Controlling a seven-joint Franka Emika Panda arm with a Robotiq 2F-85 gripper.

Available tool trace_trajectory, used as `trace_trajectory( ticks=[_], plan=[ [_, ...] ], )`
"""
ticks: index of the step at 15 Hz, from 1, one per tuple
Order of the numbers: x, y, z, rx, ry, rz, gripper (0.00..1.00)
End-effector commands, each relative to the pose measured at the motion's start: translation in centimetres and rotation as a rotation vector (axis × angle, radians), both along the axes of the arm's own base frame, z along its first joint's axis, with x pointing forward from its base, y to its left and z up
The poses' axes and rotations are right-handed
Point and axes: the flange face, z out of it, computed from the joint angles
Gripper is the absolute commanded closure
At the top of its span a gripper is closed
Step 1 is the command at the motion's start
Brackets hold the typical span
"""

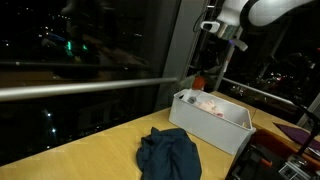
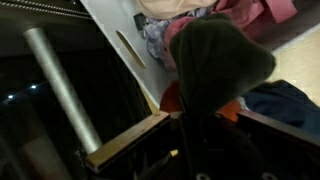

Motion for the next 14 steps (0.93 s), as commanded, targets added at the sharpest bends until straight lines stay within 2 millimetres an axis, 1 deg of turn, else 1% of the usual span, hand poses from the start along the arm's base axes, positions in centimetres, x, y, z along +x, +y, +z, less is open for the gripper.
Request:
trace_trajectory(
  ticks=[1, 2, 4, 6, 7, 8, 10, 12, 14],
  plan=[
    [-2.9, 6.4, 6.9, -0.047, -0.055, 0.019, 0.98],
    [-3.4, 8.6, 7.9, -0.04, -0.062, 0.03, 0.98],
    [-4.2, 12.8, 8.5, -0.029, -0.051, 0.049, 0.98],
    [-4.7, 15.7, 7.8, -0.002, -0.02, 0.059, 0.98],
    [-4.9, 16.6, 6.9, 0.016, -0.002, 0.061, 0.98],
    [-5.0, 17.3, 6.1, 0.025, 0.012, 0.06, 0.98],
    [-4.9, 17.6, 2.9, 0.043, 0.06, 0.045, 0.98],
    [-5.0, 17.0, -0.8, 0.06, 0.115, 0.024, 0.98],
    [-5.4, 16.4, -3.8, 0.082, 0.169, 0.002, 0.98]
  ],
)
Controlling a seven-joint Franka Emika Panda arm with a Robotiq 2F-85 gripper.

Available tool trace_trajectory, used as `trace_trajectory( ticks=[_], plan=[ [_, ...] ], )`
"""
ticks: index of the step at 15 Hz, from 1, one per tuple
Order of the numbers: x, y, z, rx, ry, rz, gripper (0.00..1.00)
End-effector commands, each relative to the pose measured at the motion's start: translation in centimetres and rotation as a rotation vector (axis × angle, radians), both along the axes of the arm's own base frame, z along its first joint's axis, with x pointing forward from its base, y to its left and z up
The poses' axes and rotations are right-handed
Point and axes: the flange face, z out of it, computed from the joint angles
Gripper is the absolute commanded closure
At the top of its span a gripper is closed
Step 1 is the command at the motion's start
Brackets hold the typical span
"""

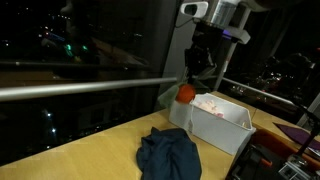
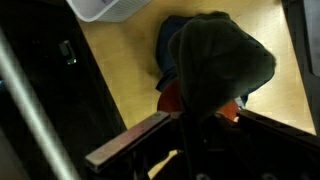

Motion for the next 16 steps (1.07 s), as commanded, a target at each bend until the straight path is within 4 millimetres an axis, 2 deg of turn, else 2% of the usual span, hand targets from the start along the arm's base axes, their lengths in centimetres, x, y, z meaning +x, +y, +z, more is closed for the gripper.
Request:
trace_trajectory(
  ticks=[1, 2, 3, 4, 6, 9, 10, 13, 15, 16],
  plan=[
    [-0.5, -1.0, -4.5, 0.053, 0.076, -0.044, 0.98],
    [-0.9, -1.2, -5.7, 0.066, 0.1, -0.054, 0.98],
    [-1.5, -1.5, -6.7, 0.077, 0.121, -0.062, 0.67],
    [-2.1, -2.0, -7.4, 0.085, 0.139, -0.069, 0.66],
    [-3.5, -4.2, -8.3, 0.09, 0.16, -0.102, 0.53],
    [-5.9, -9.3, -9.5, 0.073, 0.169, -0.152, 0.32],
    [-7.1, -11.6, -9.7, 0.06, 0.151, -0.157, 0.23],
    [-9.7, -18.0, -9.4, 0.016, 0.088, -0.15, 0.02],
    [-11.2, -22.3, -8.3, -0.023, 0.042, -0.13, 0.0],
    [-11.7, -24.1, -7.0, -0.033, 0.009, -0.116, 0.0]
  ],
)
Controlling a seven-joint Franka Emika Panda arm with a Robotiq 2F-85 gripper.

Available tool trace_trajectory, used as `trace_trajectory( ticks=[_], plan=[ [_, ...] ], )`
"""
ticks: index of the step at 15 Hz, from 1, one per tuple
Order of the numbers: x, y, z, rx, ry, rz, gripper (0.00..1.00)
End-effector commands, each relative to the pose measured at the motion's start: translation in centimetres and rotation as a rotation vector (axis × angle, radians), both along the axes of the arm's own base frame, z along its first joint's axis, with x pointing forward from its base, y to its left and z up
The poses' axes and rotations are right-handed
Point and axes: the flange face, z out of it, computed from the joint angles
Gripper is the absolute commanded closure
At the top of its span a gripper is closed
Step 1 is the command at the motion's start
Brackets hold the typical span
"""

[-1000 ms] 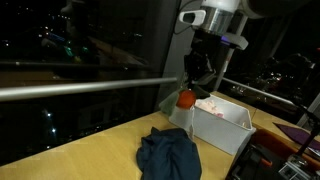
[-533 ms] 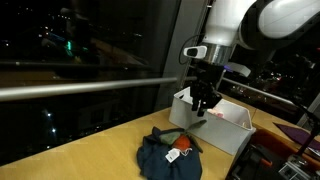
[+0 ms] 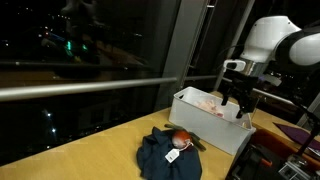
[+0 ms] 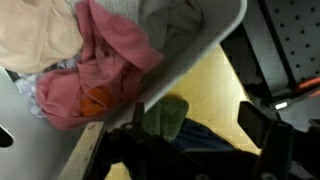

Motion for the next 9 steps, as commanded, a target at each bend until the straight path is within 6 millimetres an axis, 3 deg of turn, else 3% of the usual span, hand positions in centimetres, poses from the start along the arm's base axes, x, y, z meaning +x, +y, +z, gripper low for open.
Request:
trace_trajectory(
  ticks=[1, 3, 5, 7, 9],
  plan=[
    [-3.4, -6.0, 4.1, -0.048, -0.117, 0.061, 0.0],
    [-3.6, -9.0, 7.1, -0.07, -0.193, 0.097, 0.0],
    [-2.6, -11.4, 9.6, -0.092, -0.252, 0.141, 0.0],
    [-1.1, -12.9, 10.9, -0.09, -0.294, 0.19, 0.0],
    [0.7, -13.6, 10.4, -0.076, -0.309, 0.224, 0.0]
  ],
)
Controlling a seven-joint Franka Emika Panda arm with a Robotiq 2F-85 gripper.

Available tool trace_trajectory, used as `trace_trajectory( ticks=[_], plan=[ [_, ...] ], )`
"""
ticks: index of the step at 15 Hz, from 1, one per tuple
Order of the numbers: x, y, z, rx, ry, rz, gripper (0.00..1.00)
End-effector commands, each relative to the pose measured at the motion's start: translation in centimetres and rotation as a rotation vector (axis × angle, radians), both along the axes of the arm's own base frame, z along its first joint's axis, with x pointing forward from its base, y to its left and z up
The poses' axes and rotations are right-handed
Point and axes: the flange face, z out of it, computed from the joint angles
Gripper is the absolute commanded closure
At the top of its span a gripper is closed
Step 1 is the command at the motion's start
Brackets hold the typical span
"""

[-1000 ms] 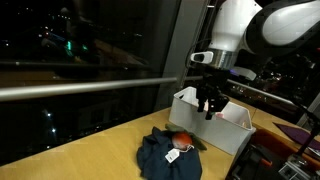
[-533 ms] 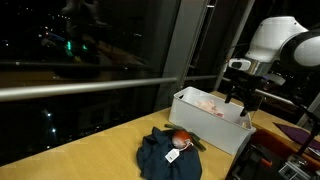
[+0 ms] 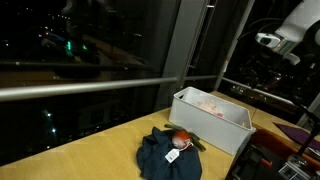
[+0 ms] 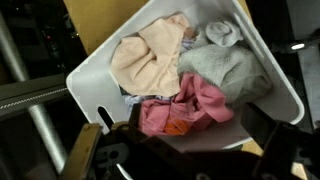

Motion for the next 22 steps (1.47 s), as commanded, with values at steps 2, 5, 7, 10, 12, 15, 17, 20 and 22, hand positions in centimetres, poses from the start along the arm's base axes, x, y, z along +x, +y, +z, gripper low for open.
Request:
trace_trajectory(
  ticks=[2, 5, 7, 10, 12, 15, 17, 20, 22],
  plan=[
    [4.4, -1.5, -2.8, 0.025, -0.008, 0.08, 0.0],
    [6.9, -2.1, -7.8, 0.109, 0.048, 0.083, 0.0],
    [8.2, -2.5, -10.8, 0.157, 0.098, 0.086, 0.0],
    [9.9, -3.7, -14.3, 0.202, 0.159, 0.073, 0.0],
    [10.6, -4.7, -16.7, 0.213, 0.192, 0.056, 0.0],
    [10.8, -5.9, -20.4, 0.21, 0.233, 0.035, 0.0],
    [10.5, -6.5, -22.8, 0.211, 0.259, 0.024, 0.0],
    [10.6, -7.1, -25.2, 0.204, 0.291, 0.016, 0.0],
    [10.9, -7.1, -26.0, 0.195, 0.302, 0.021, 0.0]
  ],
)
